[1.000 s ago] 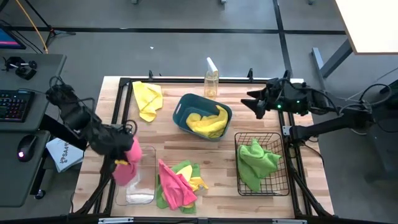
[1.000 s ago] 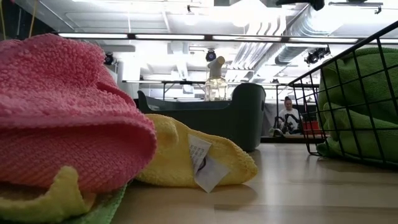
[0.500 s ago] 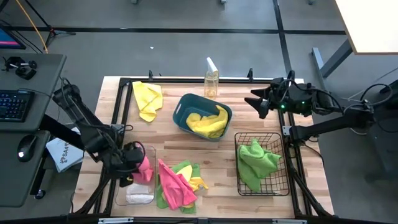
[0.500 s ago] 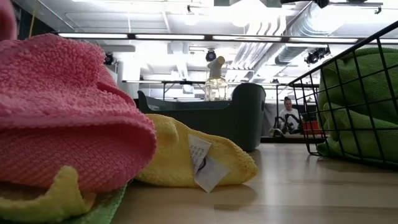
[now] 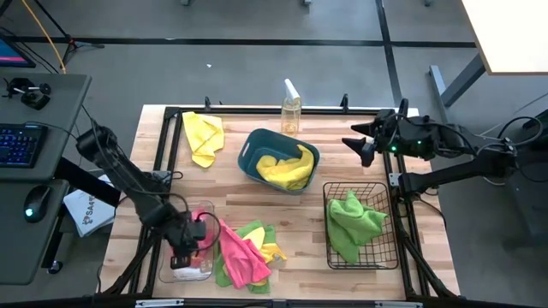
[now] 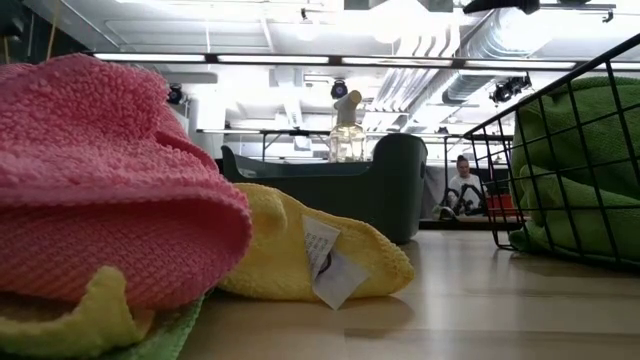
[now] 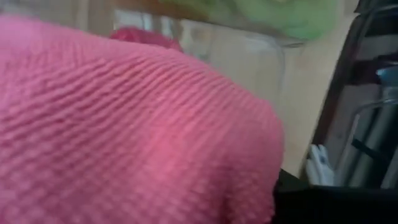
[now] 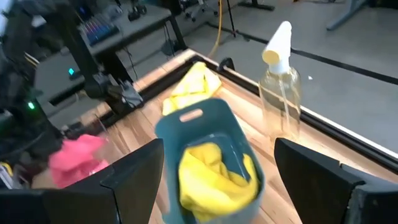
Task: Sort microfiber towel by color & place in baskets
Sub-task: Put the top pink microfiber cloth into the transparent bin, then put the top yellow microfiber cloth into the blue bin
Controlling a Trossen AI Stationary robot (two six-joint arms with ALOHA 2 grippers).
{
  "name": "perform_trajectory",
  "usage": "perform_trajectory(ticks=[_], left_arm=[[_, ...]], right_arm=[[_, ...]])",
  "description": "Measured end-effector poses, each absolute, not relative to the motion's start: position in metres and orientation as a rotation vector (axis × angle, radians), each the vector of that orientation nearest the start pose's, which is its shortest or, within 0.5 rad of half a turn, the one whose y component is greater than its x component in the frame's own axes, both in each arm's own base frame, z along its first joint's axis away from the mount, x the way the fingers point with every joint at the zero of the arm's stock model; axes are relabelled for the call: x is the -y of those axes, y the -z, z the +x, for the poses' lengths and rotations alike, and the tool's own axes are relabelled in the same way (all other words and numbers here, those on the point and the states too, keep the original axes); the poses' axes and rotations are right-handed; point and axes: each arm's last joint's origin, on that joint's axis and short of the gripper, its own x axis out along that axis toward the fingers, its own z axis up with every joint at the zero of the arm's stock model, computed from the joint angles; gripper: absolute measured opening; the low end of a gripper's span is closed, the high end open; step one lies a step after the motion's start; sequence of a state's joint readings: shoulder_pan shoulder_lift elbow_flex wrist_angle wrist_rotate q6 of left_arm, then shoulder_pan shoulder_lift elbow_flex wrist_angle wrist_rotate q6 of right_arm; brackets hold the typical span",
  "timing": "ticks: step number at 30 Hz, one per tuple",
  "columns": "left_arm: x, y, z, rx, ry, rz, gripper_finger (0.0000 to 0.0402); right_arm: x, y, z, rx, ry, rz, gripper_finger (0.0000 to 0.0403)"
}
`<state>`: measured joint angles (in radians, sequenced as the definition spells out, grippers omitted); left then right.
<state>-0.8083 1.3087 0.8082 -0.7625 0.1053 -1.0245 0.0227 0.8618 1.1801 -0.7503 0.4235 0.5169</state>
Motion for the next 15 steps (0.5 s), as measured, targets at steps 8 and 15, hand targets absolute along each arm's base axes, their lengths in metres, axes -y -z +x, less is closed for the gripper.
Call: perform_trajectory(ticks=[8, 15], left_arm=[[0.148, -0.228, 0.169, -1.571, 0.118, -0.454, 0.0193], [0.143, -0.246, 0.178, -1.649, 0.277, -0.567, 0.0245]], right_arm=[[0.009, -0.392, 0.145, -0.382, 0.508, 0.386, 0.0303], [0.009, -0.390, 0.144, -0.407, 0.514, 0.378, 0.0303]])
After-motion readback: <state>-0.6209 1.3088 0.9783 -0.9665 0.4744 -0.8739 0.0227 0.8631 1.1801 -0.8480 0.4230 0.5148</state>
